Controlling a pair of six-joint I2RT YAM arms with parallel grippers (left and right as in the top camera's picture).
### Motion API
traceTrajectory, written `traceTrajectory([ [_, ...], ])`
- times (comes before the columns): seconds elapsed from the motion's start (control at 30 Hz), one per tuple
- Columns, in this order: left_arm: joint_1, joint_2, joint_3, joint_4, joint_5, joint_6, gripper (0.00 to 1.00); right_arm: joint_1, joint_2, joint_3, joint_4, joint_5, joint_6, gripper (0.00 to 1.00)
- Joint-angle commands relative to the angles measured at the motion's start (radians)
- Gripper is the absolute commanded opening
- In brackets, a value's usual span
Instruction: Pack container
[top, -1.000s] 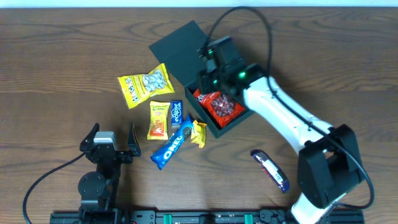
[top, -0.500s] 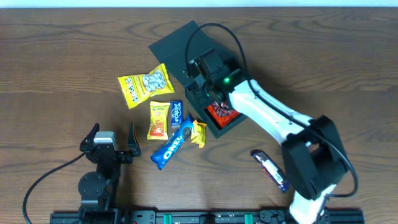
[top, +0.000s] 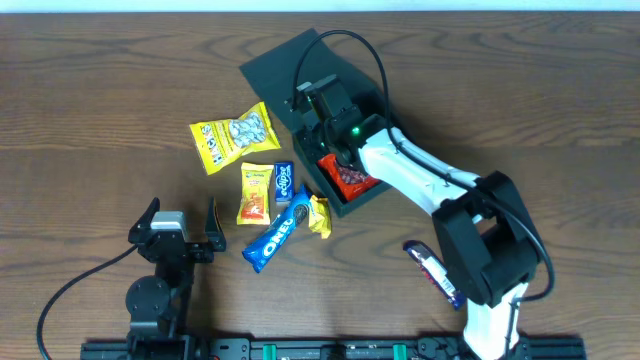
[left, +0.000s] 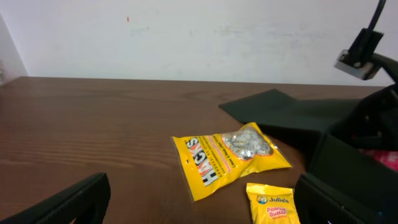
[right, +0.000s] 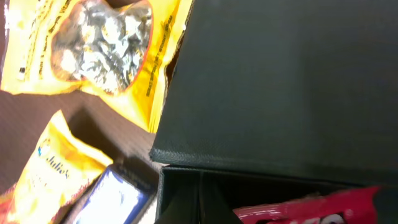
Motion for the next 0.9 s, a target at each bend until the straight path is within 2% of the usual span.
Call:
traceTrajectory([
  [0.0, -0.002, -0.006, -0.017, -0.044, -0.011, -0.004, 0.95, -0.006, 0.033, -0.002, 0.058, -0.003, 0.057, 0.01],
  [0.27, -0.002, -0.006, -0.017, -0.043, -0.010, -0.004, 0.95, -0.040, 0.036, -0.002, 0.208, 0.097, 0.166, 0.02],
  [0.37, -0.002, -0.006, -0.017, -0.044, -0.011, -0.004, 0.95, -0.047, 0.036, -0.002, 0.230, 0.240, 0.167, 0.01],
  [0.47, -0.002, -0.006, -0.017, -0.044, -0.010, -0.004, 0.95, -0.048, 0.043, -0.002, 0.234, 0.274, 0.138, 0.01],
  [0.6, -0.002, -0.006, -0.017, -0.044, -0.011, -0.004, 0.95, -0.047, 0.033, 0.001, 0.175, 0.293, 0.119, 0.01],
  [0.87, -0.002, -0.006, -0.017, -0.043, -0.011, -0.004, 0.95, -0.046, -0.010, 0.004, -0.080, 0.567, 0.097, 0.01],
])
